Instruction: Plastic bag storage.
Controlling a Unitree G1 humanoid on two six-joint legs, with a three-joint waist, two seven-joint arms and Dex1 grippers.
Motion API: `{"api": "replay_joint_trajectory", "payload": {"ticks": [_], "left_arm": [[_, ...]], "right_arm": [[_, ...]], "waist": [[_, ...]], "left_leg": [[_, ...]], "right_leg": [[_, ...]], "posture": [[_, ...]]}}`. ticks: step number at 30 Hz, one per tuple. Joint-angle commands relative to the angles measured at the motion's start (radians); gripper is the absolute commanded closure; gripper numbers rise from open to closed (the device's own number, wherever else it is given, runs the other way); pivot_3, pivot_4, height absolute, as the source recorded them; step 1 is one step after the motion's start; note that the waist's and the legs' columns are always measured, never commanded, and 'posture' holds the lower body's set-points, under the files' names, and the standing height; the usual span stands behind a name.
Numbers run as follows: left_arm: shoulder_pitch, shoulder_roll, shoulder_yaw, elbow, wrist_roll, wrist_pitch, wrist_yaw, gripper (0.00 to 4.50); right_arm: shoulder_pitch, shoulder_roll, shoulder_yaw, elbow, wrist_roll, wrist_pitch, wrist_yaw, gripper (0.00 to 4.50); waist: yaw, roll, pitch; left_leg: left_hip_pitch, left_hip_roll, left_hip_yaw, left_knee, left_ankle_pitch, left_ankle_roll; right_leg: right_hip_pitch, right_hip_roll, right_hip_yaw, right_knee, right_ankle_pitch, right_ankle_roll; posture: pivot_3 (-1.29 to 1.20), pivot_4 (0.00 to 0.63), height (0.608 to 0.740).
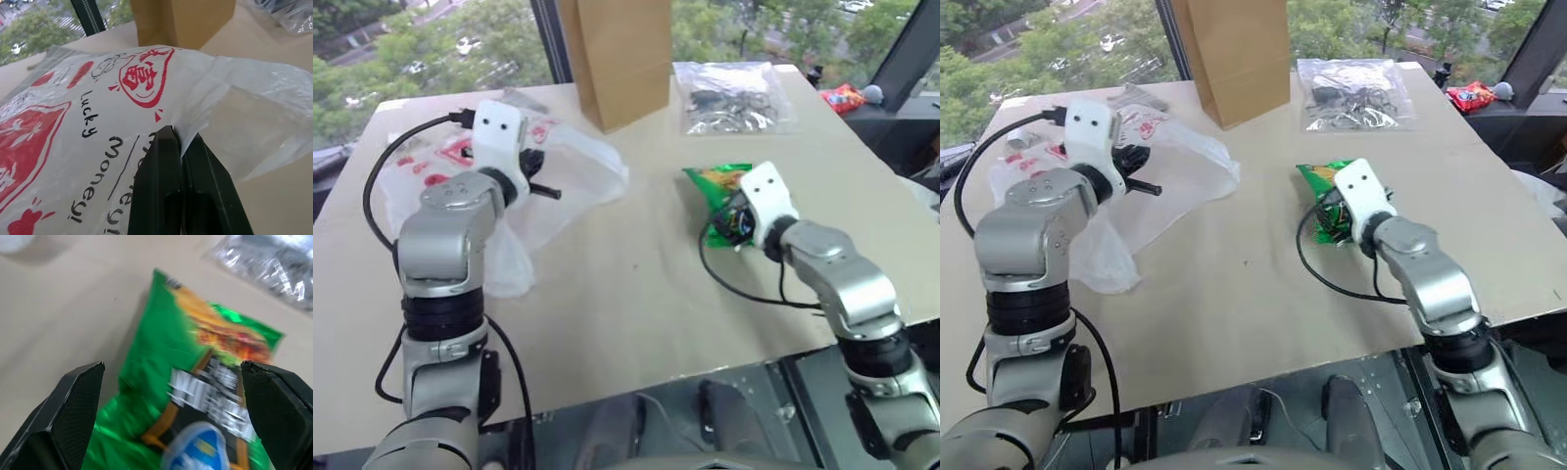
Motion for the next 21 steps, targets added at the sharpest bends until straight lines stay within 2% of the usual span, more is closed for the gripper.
{"api": "replay_joint_trajectory", "payload": {"ticks": [1,4,5,6,8,12,13,14,21], "left_arm": [[-0.023,-0.005,-0.007,-0.072,0.001,0.028,0.026,4.45],[-0.013,-0.012,-0.016,-0.095,0.000,0.040,0.035,4.45],[-0.012,-0.013,-0.015,-0.097,-0.001,0.042,0.036,4.50],[-0.010,-0.015,-0.014,-0.099,-0.001,0.045,0.038,4.50],[-0.010,-0.019,-0.010,-0.102,-0.004,0.049,0.041,4.50],[-0.019,-0.027,0.000,-0.081,-0.011,0.046,0.041,4.50],[-0.021,-0.028,0.005,-0.080,-0.017,0.049,0.039,4.50],[-0.023,-0.030,0.009,-0.078,-0.023,0.053,0.037,4.50],[-0.059,-0.029,0.022,-0.057,-0.047,0.074,0.039,4.50]], "right_arm": [[-0.029,0.007,0.030,0.060,-0.079,-0.004,-0.061,0.00],[-0.026,0.006,0.028,0.089,-0.106,-0.025,-0.071,0.00],[-0.027,0.002,0.030,0.091,-0.115,-0.035,-0.068,0.60],[-0.026,-0.005,0.032,0.087,-0.121,-0.044,-0.061,0.84],[-0.020,-0.019,0.040,0.074,-0.133,-0.064,-0.041,1.90],[0.000,-0.088,0.085,0.046,-0.171,-0.203,0.021,3.62],[0.009,-0.095,0.079,0.032,-0.160,-0.244,0.046,4.23],[0.016,-0.098,0.072,0.017,-0.153,-0.271,0.061,4.42],[0.007,-0.075,0.063,-0.149,0.006,-0.422,0.296,4.42]], "waist": [[0.002,0.000,0.000],[0.002,0.000,0.000],[0.001,0.000,0.000],[0.000,0.000,0.000],[-0.001,0.000,0.000],[-0.004,0.000,0.000],[-0.004,0.000,0.000],[-0.004,0.000,0.000],[-0.005,0.000,0.000]], "left_leg": [[0.000,0.000,0.000,0.000,0.000,0.000],[-0.004,-0.003,-0.001,0.000,0.000,0.000],[-0.007,-0.004,0.000,0.000,0.000,0.000],[-0.009,-0.004,0.000,0.000,0.001,-0.001],[-0.012,-0.004,-0.001,0.000,0.002,-0.003],[-0.012,-0.004,-0.001,-0.001,0.002,-0.003],[-0.012,-0.004,-0.001,-0.001,0.002,-0.003],[-0.012,-0.004,-0.001,-0.001,0.002,-0.003],[-0.012,-0.004,-0.002,0.000,0.002,-0.003]], "right_leg": [[-0.001,0.000,0.000,0.000,0.000,0.000],[-0.005,-0.002,0.000,0.000,0.000,0.000],[-0.007,-0.002,0.000,0.001,0.000,0.000],[-0.010,-0.002,0.000,0.001,0.000,0.000],[-0.013,-0.002,0.000,0.002,0.000,0.000],[-0.013,-0.001,0.000,0.002,0.000,0.000],[-0.013,-0.001,-0.001,0.002,0.000,0.000],[-0.013,-0.001,-0.001,0.002,0.000,0.000],[-0.013,-0.001,-0.001,0.002,0.000,0.000]], "posture": [[0.00,0.150,0.740],[0.00,0.150,0.740],[0.00,0.150,0.740],[0.00,0.150,0.740],[0.00,0.150,0.740],[0.00,0.150,0.740],[0.00,0.150,0.740],[0.00,0.150,0.740],[0.00,0.150,0.740]]}}
